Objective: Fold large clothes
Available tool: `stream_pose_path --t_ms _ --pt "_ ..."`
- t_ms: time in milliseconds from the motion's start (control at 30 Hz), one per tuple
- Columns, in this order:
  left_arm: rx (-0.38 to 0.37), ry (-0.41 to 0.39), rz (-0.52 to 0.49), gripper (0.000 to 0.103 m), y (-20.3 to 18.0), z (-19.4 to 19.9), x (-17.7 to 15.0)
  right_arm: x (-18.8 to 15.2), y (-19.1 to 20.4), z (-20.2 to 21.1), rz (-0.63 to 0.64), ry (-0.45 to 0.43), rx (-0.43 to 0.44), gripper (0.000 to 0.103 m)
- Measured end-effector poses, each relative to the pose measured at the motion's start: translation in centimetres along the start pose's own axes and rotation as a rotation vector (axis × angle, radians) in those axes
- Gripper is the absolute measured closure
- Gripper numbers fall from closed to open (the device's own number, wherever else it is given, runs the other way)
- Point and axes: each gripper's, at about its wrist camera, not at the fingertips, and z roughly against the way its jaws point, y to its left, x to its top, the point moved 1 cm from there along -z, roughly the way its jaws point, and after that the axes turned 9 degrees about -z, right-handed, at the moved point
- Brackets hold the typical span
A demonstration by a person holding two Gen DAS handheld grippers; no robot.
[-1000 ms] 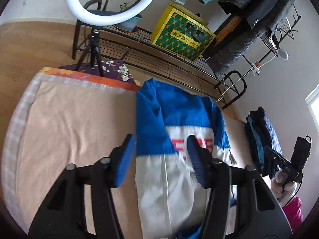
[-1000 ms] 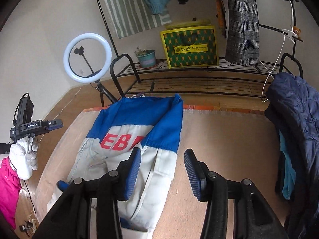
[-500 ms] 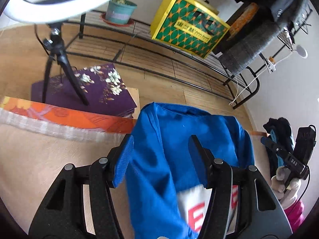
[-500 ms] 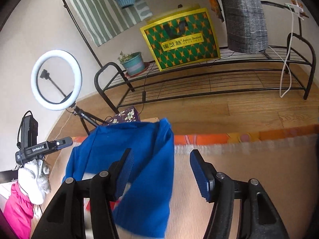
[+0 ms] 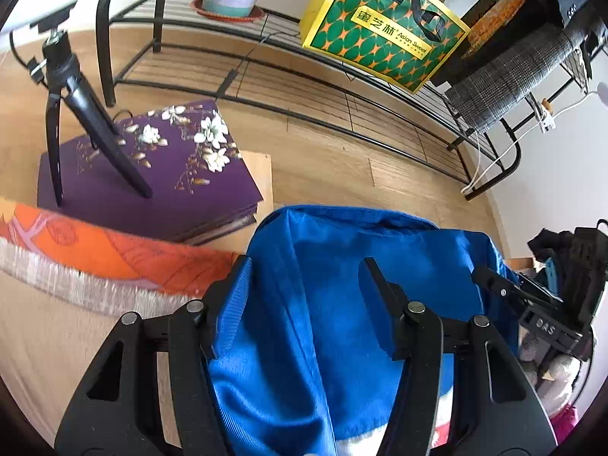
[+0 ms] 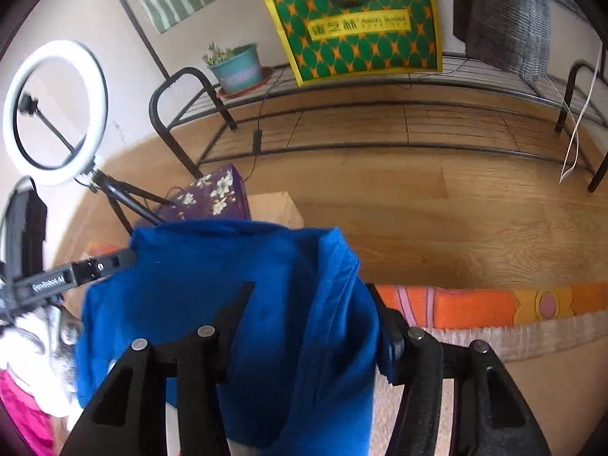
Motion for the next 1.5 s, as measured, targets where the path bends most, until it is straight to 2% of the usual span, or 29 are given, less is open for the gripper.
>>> stream_pose_path --t_ms 33,67,100,133,167,200,233,267,300,467,600,733,900,1067,1233,1500 --pt "0.014 -0.011 -0.014 0.045 -0.2 -0.2 0.0 -0.1 0.2 -0.2 0.009 -0.004 -0.001 0.047" --pt "0.026 -0.023 -0.024 0.045 -0.3 -0.2 -0.1 -0.1 0.3 -0.3 0.016 -0.003 -0.001 0.054" --pt "0.042 -0.035 -0.034 0.050 -0.5 -0.3 -0.2 -0.1 0.4 -0.3 0.020 -0.009 -0.008 0.063" --pt "0.056 -0.043 -0.040 0.056 -0.6 -0.4 -0.2 -0.2 0.4 -0.3 0.019 -0.013 -0.007 0.069" --pt "0.078 -0.051 -0.044 0.073 -0.6 -0.4 -0.3 -0.3 0.4 -0.3 0.021 -0.021 -0.009 0.075" --pt "0.092 -0.057 -0.042 0.084 -0.5 -0.4 -0.4 -0.4 0.5 -0.1 0.028 -0.035 -0.010 0.085" --pt "0.084 -0.064 -0.034 0.086 -0.4 -0.3 -0.4 -0.4 0.7 -0.1 0.036 -0.050 -0.012 0.091" --pt "0.075 -0.080 -0.028 0.093 -0.2 0.0 -0.4 -0.5 0.9 0.1 0.048 -0.065 -0.018 0.094" --pt "0.072 -0.098 -0.029 0.096 -0.2 0.4 -0.5 -0.7 1.2 0.4 0.061 -0.085 -0.026 0.097" --pt "0.066 -0.136 -0.059 0.099 -1.1 2.3 -0.3 -0.8 2.4 2.7 0.095 -0.195 -0.045 0.100" --pt "0.025 -0.176 -0.075 0.100 -2.8 4.8 -0.6 -0.9 2.7 5.2 0.058 -0.265 -0.009 0.101" --pt "-0.017 -0.207 -0.079 0.100 -4.8 8.0 -1.5 -1.3 3.9 7.9 0.057 -0.299 0.000 0.101" --pt "-0.033 -0.249 -0.098 0.100 -7.1 12.8 -3.1 -2.4 5.7 12.0 0.080 -0.321 0.010 0.101" --pt "-0.056 -0.285 -0.095 0.100 -8.6 18.5 -5.9 -4.8 7.6 16.6 0.113 -0.331 0.012 0.101" --pt "-0.076 -0.292 -0.108 0.100 -10.2 23.5 -9.8 -8.6 8.8 21.6 0.121 -0.325 0.062 0.101" --pt "-0.108 -0.317 -0.132 0.100 -13.0 30.2 -18.1 -15.9 8.4 28.1 0.117 -0.315 0.115 0.102"
